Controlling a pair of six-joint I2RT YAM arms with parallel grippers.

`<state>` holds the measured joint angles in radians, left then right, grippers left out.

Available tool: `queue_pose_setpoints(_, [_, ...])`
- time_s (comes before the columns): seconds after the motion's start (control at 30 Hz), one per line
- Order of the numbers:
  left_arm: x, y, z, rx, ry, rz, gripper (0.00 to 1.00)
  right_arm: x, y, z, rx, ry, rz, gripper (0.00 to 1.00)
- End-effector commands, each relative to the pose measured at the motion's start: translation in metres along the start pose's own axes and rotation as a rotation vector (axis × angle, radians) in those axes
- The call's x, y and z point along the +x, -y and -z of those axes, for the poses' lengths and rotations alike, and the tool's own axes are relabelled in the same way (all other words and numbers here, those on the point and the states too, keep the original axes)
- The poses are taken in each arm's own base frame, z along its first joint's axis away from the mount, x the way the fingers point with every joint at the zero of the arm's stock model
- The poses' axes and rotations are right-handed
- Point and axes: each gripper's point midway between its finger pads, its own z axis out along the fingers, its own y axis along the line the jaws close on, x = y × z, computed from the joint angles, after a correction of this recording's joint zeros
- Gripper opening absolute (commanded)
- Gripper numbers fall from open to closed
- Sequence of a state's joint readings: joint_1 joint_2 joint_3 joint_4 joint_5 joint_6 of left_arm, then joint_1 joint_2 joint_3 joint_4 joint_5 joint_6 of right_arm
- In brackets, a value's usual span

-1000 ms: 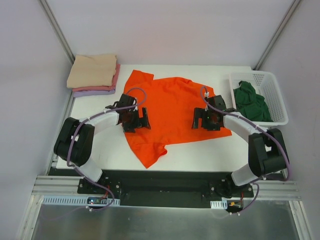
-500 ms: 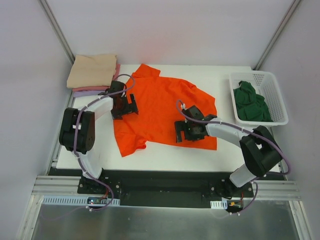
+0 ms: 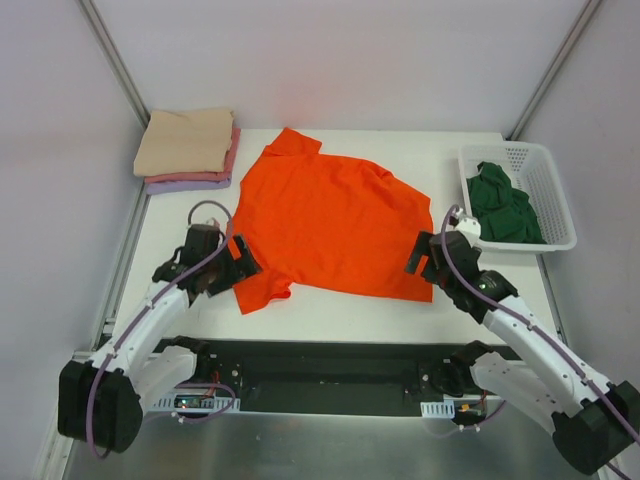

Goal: Fold and stack the t-shirts
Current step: Flatten out the tshirt

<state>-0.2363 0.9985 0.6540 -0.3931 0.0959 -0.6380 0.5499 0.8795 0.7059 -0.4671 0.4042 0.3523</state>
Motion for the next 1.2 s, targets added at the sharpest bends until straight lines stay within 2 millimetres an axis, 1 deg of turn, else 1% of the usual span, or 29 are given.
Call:
queue_pose_setpoints(0.0, [0.069, -0.032, -0.001, -0.035, -0.156, 0.137, 0.96, 0.031, 0.037, 0.0, 0.104, -0.017, -0.055, 0.96])
queue_pose_setpoints(0.07, [0.075, -0.034, 0.0, -0.016, -0.142, 0.13, 0.88, 0.04, 0.043, 0.0, 0.099, -0.01, -0.067, 0.96])
queue_pose_setpoints(0.1, [0.077, -0.036, -0.001, -0.016, -0.136, 0.128, 0.82, 0.042, 0.045, 0.0, 0.095, 0.001, -0.08, 0.96])
queue_pose_setpoints(0.17, [0.08, -0.037, 0.0, -0.005, -0.132, 0.116, 0.76, 0.047, 0.05, -0.001, 0.095, 0.016, -0.092, 0.96])
queue_pose_setpoints(0.27, [0.088, -0.049, -0.005, -0.037, -0.134, 0.112, 0.67, 0.054, 0.057, -0.002, 0.104, 0.029, -0.105, 0.96])
queue_pose_setpoints(0.33, [0.092, -0.057, -0.008, -0.074, -0.142, 0.121, 0.56, 0.057, 0.062, -0.002, 0.111, 0.038, -0.114, 0.96])
queue_pose_setpoints(0.47, [0.097, -0.054, -0.017, -0.07, -0.183, 0.128, 0.4, 0.059, 0.068, -0.001, 0.122, 0.059, -0.127, 0.96])
queue_pose_setpoints(0.6, [0.098, -0.061, -0.02, -0.11, -0.195, 0.116, 0.35, 0.06, 0.073, -0.001, 0.142, 0.061, -0.115, 0.96])
queue_pose_setpoints(0.67, [0.098, -0.061, -0.021, -0.113, -0.198, 0.106, 0.28, 0.062, 0.076, -0.002, 0.159, 0.054, -0.092, 0.96])
queue_pose_setpoints(0.7, [0.099, -0.061, -0.022, -0.117, -0.207, 0.098, 0.26, 0.062, 0.077, -0.003, 0.17, 0.052, -0.088, 0.96])
queue_pose_setpoints(0.77, [0.103, -0.063, -0.023, -0.129, -0.223, 0.089, 0.26, 0.063, 0.08, -0.003, 0.192, 0.043, -0.075, 0.96])
queue_pose_setpoints(0.8, [0.104, -0.066, -0.024, -0.142, -0.228, 0.085, 0.29, 0.063, 0.08, -0.003, 0.196, 0.038, -0.07, 0.96])
queue_pose_setpoints(0.87, [0.106, -0.069, -0.025, -0.163, -0.238, 0.077, 0.31, 0.063, 0.081, -0.004, 0.205, 0.031, -0.058, 0.96])
queue_pose_setpoints(1.03, [0.108, -0.073, -0.031, -0.234, -0.251, 0.027, 0.26, 0.067, 0.086, -0.005, 0.233, 0.016, -0.042, 0.96])
queue_pose_setpoints(1.07, [0.109, -0.075, -0.032, -0.25, -0.259, 0.017, 0.19, 0.067, 0.086, -0.005, 0.236, 0.016, -0.044, 0.96])
queue_pose_setpoints(1.13, [0.109, -0.075, -0.034, -0.268, -0.267, 0.007, 0.11, 0.068, 0.089, -0.005, 0.245, 0.015, -0.04, 0.96])
queue_pose_setpoints(1.17, [0.107, -0.078, -0.036, -0.295, -0.253, -0.003, 0.06, 0.068, 0.09, -0.004, 0.247, 0.017, -0.04, 0.96])
